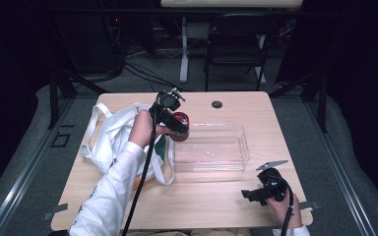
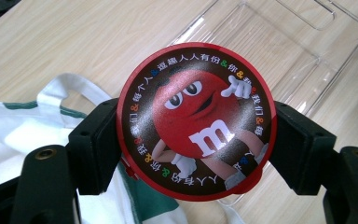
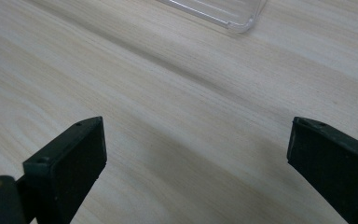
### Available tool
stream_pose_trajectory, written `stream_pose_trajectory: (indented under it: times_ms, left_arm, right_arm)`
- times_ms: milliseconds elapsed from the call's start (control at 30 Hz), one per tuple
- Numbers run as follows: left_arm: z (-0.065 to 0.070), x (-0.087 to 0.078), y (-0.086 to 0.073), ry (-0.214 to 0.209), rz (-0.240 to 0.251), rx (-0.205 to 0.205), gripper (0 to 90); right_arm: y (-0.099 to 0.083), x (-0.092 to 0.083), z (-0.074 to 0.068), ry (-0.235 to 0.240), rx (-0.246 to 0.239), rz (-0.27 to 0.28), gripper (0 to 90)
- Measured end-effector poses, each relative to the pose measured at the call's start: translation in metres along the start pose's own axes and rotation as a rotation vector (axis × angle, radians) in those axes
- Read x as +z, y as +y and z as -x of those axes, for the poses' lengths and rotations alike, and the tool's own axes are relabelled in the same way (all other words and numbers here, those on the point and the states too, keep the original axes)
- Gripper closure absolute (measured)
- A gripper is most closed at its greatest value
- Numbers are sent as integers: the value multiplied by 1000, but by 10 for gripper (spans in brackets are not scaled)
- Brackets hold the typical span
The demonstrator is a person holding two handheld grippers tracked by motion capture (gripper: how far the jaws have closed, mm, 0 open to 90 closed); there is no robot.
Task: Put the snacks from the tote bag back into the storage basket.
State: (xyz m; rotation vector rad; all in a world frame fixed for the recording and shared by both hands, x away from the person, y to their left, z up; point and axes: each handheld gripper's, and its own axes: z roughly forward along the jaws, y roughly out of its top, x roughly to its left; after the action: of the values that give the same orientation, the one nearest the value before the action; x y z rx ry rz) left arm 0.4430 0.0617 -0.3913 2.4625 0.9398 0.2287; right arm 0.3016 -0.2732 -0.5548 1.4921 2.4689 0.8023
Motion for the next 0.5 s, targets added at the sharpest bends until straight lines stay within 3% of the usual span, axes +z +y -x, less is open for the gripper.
stream_pose_trajectory:
  times_ms: [500]
  left_arm:
    - [13,21,-5,-45,0,-25,261]
  right_arm:
    - [0,0,0,-1,0,2,41]
